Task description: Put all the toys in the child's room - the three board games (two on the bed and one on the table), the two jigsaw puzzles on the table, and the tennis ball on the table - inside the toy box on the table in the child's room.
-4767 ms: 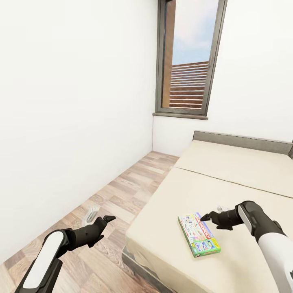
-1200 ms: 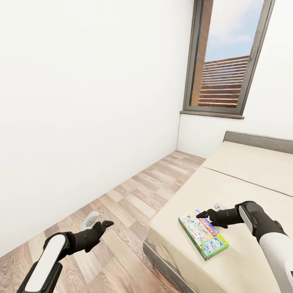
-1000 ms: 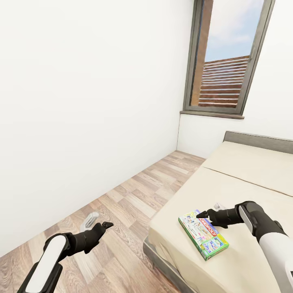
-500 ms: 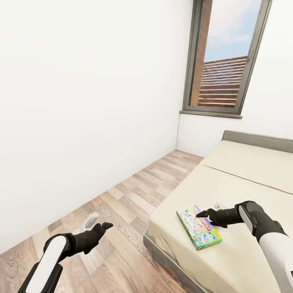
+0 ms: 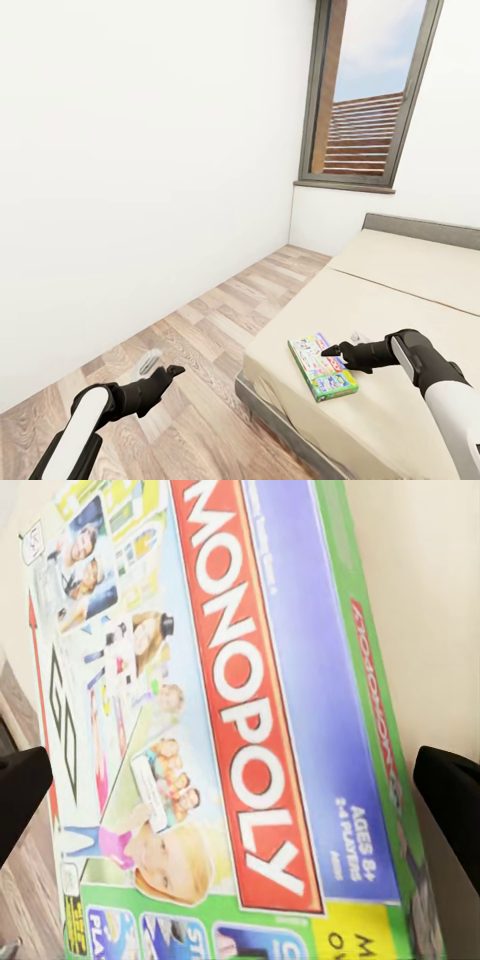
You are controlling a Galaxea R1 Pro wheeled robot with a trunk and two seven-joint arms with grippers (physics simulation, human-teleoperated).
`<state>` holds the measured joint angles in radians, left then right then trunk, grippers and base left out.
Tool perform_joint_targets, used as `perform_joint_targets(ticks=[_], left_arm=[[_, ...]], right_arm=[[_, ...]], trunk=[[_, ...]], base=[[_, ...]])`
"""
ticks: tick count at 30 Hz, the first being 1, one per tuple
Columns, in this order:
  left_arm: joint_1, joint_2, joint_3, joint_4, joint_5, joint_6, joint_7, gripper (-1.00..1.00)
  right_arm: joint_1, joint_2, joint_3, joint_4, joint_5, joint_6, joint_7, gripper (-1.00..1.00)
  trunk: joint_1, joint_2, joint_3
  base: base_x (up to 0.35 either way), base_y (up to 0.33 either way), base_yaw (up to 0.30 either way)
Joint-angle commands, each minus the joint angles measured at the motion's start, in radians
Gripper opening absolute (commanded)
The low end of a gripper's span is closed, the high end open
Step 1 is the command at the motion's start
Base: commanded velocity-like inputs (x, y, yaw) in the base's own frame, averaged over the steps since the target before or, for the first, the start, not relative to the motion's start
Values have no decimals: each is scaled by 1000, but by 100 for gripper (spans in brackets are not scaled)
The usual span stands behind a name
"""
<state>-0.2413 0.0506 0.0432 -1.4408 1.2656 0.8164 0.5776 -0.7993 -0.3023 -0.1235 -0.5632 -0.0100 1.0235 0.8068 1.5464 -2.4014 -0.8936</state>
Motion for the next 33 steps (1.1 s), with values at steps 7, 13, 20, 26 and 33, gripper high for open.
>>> perform_joint_targets(ticks=[7,13,20,26,33], left_arm=[[4,0,0,-1,9,1,10,100],[6,0,0,-1,8,1,10,100],[6,0,-1,-1,8,1,10,100],[7,0,-1,-1,8,1,10,100],[7,0,-1,-1,7,1,10,100]], right_arm=[[0,0,-1,0,21,5,-1,100],[0,0,-1,0,21,5,-1,100],[0,0,-1,0,21,5,-1,100],[0,0,-1,0,21,5,-1,100],[0,0,-1,0,21,5,-1,100]], trunk=[[0,0,-1],[0,0,-1],[0,0,-1],[0,0,-1],[0,0,-1]], base=[[-10,0,0],[-76,0,0],[-231,0,0],[-288,0,0],[-153,0,0]])
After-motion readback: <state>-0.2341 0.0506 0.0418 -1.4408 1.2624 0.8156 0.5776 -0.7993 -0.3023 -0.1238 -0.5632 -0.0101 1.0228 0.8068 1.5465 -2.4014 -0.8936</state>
